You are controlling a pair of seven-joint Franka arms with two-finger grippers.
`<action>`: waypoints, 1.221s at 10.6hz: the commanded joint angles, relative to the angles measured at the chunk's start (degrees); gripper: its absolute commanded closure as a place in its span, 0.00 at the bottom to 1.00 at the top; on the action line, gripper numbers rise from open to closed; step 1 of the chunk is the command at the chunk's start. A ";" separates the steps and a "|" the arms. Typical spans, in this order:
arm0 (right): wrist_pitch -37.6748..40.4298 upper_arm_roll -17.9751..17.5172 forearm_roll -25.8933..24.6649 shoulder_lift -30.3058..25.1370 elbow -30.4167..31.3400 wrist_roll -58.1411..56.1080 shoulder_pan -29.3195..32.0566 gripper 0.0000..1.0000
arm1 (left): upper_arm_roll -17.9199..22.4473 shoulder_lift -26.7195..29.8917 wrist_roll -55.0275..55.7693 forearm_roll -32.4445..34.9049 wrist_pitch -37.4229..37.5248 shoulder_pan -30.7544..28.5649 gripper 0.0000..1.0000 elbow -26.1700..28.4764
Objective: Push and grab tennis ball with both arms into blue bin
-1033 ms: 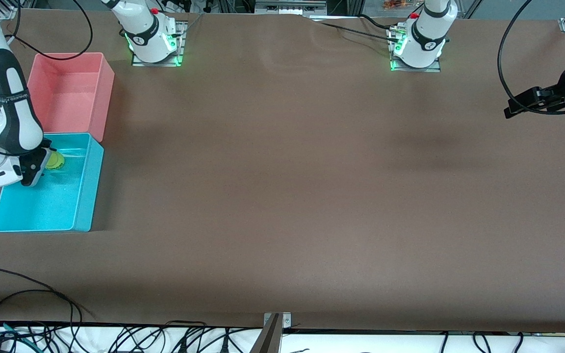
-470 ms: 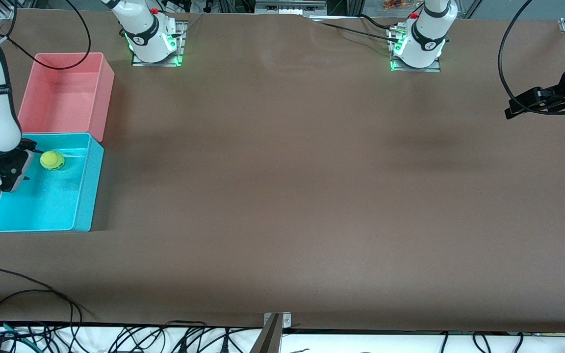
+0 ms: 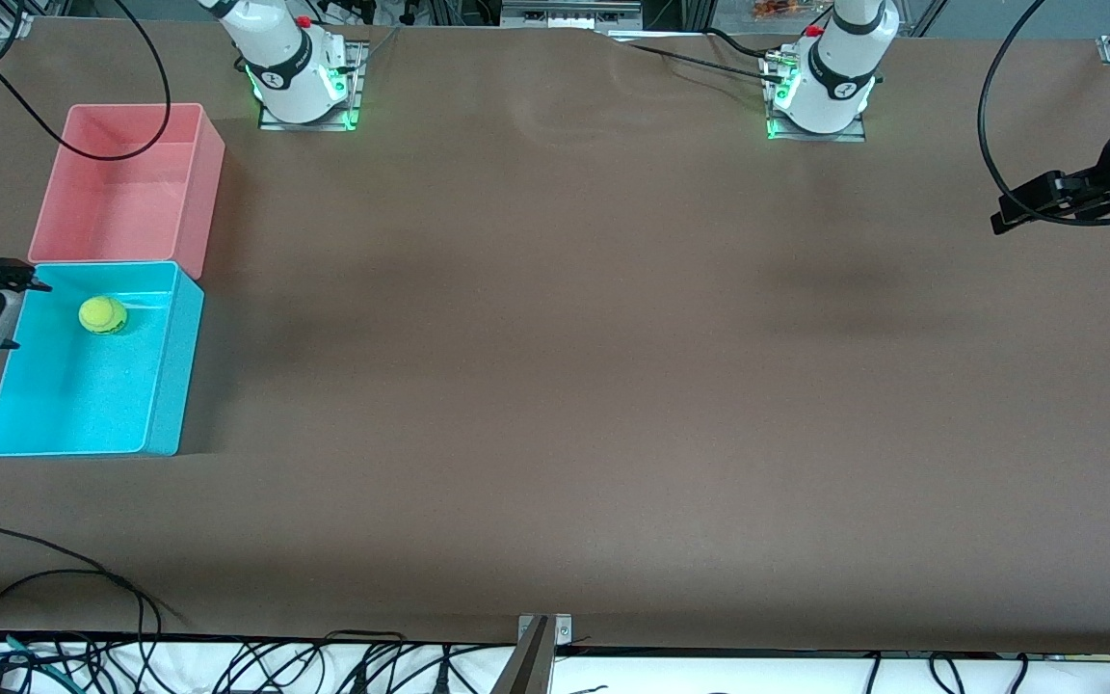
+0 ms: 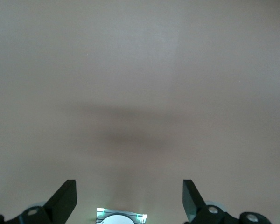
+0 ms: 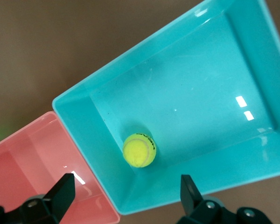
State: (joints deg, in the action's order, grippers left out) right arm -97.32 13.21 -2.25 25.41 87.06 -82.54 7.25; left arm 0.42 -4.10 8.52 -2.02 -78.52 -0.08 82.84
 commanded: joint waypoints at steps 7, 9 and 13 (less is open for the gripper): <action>5.82 0.15 -3.38 -1.15 -7.87 23.20 -6.90 0.00 | -0.60 -0.30 0.18 -0.53 1.35 -0.10 0.00 -1.72; 5.83 0.07 -3.11 -2.55 -7.87 32.83 -6.72 0.00 | -0.78 -0.30 0.45 -0.53 1.35 0.34 0.00 -1.72; 5.30 -3.08 -3.81 -4.66 -7.70 69.26 -7.78 0.00 | -1.48 -0.21 0.45 -0.53 1.35 0.34 0.00 -1.80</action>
State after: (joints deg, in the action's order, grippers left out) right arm -92.89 12.42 -4.57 22.86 79.62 -32.35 0.18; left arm -0.49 -4.09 8.52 -2.02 -78.37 0.38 82.56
